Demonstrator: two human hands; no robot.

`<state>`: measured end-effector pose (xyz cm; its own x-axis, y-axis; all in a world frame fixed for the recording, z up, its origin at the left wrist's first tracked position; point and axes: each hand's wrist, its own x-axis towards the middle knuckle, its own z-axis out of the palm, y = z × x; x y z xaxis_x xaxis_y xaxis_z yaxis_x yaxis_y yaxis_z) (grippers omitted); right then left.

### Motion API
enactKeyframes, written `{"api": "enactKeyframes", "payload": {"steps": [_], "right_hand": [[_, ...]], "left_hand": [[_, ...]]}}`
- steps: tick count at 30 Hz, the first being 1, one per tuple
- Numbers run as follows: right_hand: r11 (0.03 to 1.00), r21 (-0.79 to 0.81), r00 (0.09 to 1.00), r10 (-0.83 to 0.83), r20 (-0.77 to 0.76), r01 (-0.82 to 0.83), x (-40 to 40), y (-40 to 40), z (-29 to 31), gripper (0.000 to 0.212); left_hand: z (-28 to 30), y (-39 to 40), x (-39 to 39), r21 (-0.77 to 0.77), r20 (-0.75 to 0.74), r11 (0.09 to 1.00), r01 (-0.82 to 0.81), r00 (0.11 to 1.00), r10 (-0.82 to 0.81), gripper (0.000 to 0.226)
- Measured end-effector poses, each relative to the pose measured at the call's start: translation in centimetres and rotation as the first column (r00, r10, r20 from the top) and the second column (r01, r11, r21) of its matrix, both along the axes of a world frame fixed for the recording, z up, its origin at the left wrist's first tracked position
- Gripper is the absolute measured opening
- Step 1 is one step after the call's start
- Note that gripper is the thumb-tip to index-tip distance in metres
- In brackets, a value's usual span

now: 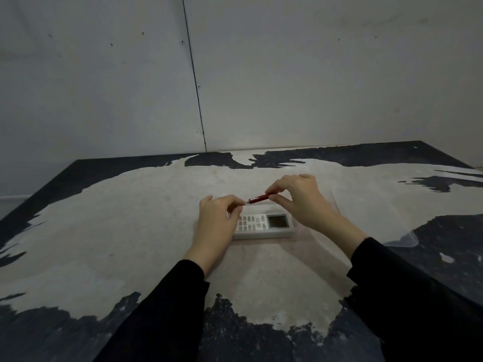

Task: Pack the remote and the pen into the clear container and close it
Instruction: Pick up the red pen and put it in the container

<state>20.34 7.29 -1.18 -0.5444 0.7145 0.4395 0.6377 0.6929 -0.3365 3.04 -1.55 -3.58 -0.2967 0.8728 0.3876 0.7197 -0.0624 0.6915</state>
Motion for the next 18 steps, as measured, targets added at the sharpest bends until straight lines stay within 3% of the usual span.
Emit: {"api": "enactKeyframes", "payload": {"steps": [3, 6, 9, 14, 18], "right_hand": [[1.000, -0.014, 0.999, -0.027, 0.042, 0.028, 0.1, 0.5, -0.2, 0.014], [0.998, -0.009, 0.982, -0.056, 0.181, 0.059, 0.0, 0.9, -0.1, 0.015], [0.995, 0.046, 0.929, -0.101, 0.355, 0.090, -0.8, 1.1, -0.1, 0.015], [0.976, 0.153, 0.856, -0.209, 0.473, 0.153, -2.3, 1.2, -0.5, 0.018], [0.974, 0.169, 0.847, -0.214, 0.487, 0.149, -2.4, 1.6, -1.1, 0.020]], "left_hand": [[0.9, 1.4, -0.6, -0.066, -0.012, 0.998, -0.003, 1.000, 0.002, 0.006], [1.8, 2.6, -0.9, -0.167, -0.229, 0.986, 0.021, 0.972, -0.059, 0.004], [2.4, 3.4, -0.5, -0.271, -0.449, 0.962, 0.020, 0.882, -0.144, 0.009], [2.6, 4.1, 0.2, -0.257, -0.630, 0.965, -0.059, 0.767, -0.121, 0.016], [2.2, 4.2, 0.3, -0.242, -0.678, 0.967, -0.084, 0.727, -0.107, 0.022]]}}
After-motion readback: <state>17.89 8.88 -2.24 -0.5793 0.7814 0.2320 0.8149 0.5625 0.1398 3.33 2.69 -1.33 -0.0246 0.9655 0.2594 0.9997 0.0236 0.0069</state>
